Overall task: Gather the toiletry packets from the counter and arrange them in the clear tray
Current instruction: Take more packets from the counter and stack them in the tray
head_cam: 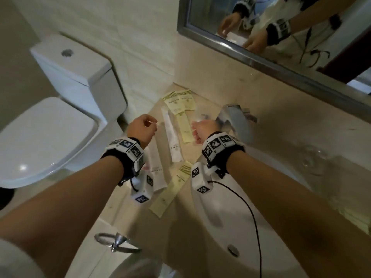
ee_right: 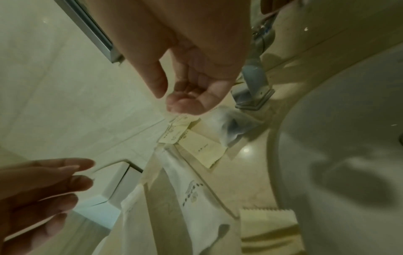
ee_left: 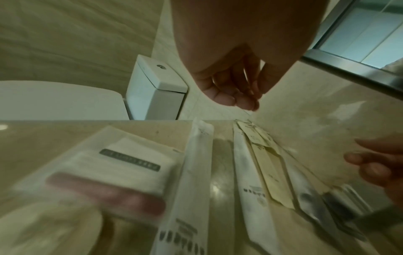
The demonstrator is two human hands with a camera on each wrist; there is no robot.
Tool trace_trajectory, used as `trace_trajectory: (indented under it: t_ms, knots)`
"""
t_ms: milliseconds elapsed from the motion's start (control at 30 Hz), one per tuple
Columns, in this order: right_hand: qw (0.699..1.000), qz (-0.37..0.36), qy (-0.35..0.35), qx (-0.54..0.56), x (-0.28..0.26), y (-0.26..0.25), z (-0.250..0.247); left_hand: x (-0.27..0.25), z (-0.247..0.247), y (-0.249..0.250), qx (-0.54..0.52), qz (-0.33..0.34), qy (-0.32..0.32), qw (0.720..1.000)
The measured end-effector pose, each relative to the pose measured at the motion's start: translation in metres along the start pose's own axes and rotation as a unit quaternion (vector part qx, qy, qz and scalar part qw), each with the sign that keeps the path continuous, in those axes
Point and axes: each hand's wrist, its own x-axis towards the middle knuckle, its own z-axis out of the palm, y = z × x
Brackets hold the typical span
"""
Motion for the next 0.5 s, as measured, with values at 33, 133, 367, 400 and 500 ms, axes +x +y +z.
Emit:
trace_trajectory:
  t_ms: [33,133,367,400,500]
  knots:
    - [1.0,-0.008,0.009,-0.012,0.008,-0.004,0.002,0.009,0.0,-0.001,0.001,-0.006,0.0,1.0]
    - [0.997,-0.044,0.058,-0.035,0.031,-0.016,0.009,0.034,0.004,0.0,-0.001,-0.033,-0.01,0.999]
    - [0.982,-0.079,0.168,-0.045,0.085,-0.042,0.015,0.094,0.028,0.01,0.02,-0.055,-0.053,0.997]
    - [0.98,-0.076,0.176,-0.06,0.09,-0.045,0.013,0.101,0.032,0.011,0.029,-0.051,-0.062,0.996]
    - [0.967,-0.077,0.205,-0.133,0.11,-0.049,0.012,0.124,0.045,0.01,0.045,-0.045,-0.08,0.995]
